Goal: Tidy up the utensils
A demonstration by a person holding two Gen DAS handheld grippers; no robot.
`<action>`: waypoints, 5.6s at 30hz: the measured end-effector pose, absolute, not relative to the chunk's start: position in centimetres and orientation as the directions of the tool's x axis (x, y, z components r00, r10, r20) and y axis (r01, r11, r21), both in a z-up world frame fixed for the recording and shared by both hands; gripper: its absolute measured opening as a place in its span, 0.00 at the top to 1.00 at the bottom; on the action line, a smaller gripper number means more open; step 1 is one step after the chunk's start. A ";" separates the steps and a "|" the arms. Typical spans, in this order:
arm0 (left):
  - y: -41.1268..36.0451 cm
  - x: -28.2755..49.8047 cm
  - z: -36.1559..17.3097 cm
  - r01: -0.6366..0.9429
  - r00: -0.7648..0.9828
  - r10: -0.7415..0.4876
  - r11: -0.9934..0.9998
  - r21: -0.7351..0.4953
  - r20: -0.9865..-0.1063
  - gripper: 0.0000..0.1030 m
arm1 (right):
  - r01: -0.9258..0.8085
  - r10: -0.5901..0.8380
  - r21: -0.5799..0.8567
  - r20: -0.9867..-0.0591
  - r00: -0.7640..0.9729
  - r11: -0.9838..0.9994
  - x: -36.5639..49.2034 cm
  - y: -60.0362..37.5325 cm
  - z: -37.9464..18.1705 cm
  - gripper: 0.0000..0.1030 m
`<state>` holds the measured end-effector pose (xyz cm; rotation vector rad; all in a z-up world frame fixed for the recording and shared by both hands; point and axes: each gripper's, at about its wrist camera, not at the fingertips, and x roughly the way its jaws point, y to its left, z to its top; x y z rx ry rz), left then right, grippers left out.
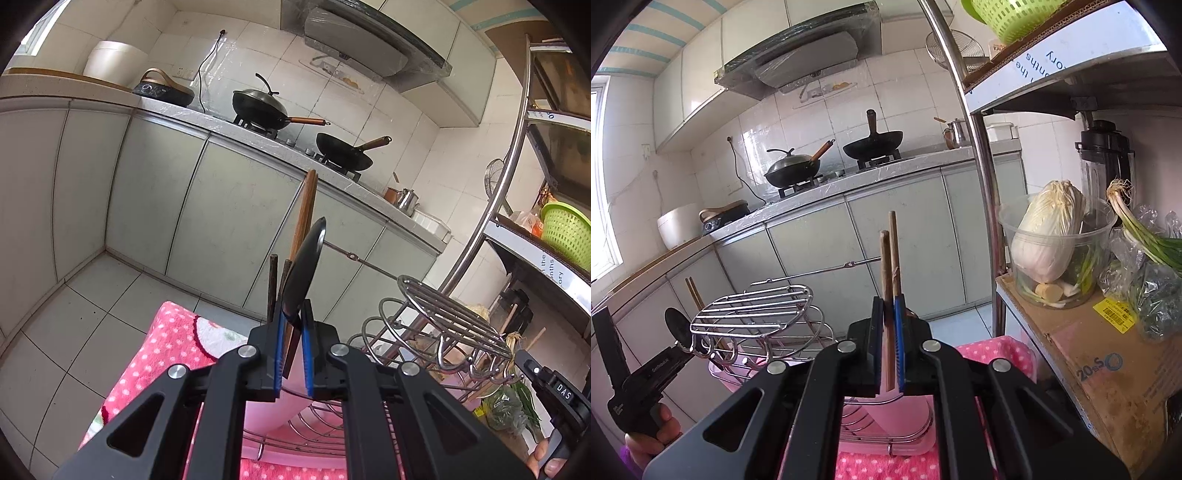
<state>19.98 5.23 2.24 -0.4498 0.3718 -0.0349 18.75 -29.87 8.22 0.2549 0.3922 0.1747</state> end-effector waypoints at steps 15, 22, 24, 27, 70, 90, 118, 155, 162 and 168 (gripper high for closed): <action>4.1 19.4 3.0 -0.094 0.916 -0.068 0.921 -0.378 -0.394 0.88 | -0.113 0.214 0.265 -0.392 0.895 0.958 18.8 -30.1 8.3 0.94; 3.7 19.3 3.3 -0.101 0.912 -0.061 0.925 -0.365 -0.406 0.82 | -0.116 0.216 0.256 -0.408 0.887 0.960 18.7 -30.0 8.3 0.93; 3.6 19.3 3.3 -0.101 0.910 -0.063 0.925 -0.367 -0.409 0.80 | -0.118 0.217 0.253 -0.412 0.885 0.960 18.7 -29.9 8.4 0.93; 3.5 19.1 3.5 -0.102 0.911 -0.061 0.924 -0.368 -0.407 0.76 | -0.121 0.215 0.240 -0.417 0.883 0.963 18.6 -29.8 8.6 0.93; 2.6 16.7 5.3 -0.075 0.916 -0.063 0.944 -0.322 -0.397 0.37 | -0.119 0.184 0.191 -0.373 0.909 0.974 13.9 -29.7 9.7 0.43; 2.3 14.2 5.4 -0.030 0.900 -0.101 0.956 -0.293 -0.424 0.35 | -0.165 0.232 0.192 -0.417 0.879 0.968 12.6 -28.0 7.2 0.42; -0.7 7.5 4.4 0.020 0.849 -0.132 0.976 -0.219 -0.511 0.22 | -0.227 0.281 0.172 -0.454 0.846 0.959 6.5 -24.3 5.9 0.34; -3.8 5.3 4.1 0.036 0.830 -0.125 0.985 -0.170 -0.544 0.22 | -0.152 0.200 0.139 -0.462 0.864 0.978 4.3 -24.2 6.1 0.33; -3.7 5.1 4.3 0.032 0.833 -0.117 0.986 -0.164 -0.541 0.23 | -0.161 0.195 0.113 -0.460 0.866 0.980 4.1 -23.4 6.2 0.33; -3.7 4.9 4.4 0.031 0.837 -0.113 0.987 -0.158 -0.536 0.23 | -0.164 0.194 0.105 -0.459 0.867 0.981 4.1 -23.2 6.3 0.33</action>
